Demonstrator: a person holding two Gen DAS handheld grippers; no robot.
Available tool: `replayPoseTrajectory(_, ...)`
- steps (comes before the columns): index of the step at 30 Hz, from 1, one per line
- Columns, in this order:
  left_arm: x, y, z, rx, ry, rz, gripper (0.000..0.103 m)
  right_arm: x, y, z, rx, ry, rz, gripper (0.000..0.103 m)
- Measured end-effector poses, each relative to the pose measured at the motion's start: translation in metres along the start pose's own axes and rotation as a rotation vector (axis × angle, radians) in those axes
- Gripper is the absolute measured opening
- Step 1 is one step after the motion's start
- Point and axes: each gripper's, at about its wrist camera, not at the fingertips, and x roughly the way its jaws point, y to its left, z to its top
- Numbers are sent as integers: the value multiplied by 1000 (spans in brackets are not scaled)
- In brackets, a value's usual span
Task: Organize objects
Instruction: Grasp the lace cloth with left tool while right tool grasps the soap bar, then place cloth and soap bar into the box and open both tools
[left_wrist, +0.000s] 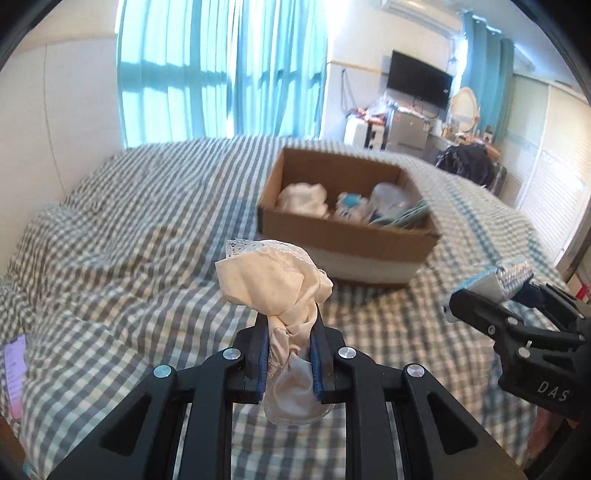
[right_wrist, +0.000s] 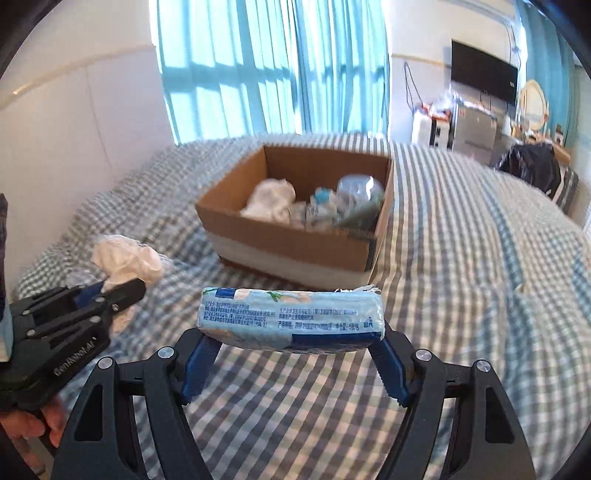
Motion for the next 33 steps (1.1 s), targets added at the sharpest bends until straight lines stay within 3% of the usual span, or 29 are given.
replayPoseTrajectory(8,-33,-26,44,67,-102,-48,18,-48,-8,50,-55,-108,27,74)
replayPoseTrajectory(14,-22,-29,89,78,-138,-55,18,-52,-20,89,-57,-147,42,74)
replayPoseTrajectory(25,51,-26,153,79,-122,-43,18,14,-31,162,-64,-150,56,74)
replayPoseTrajectory(33,123,-15,149,85,-49,-25,18,101,-31,180,-72,-75,70,74)
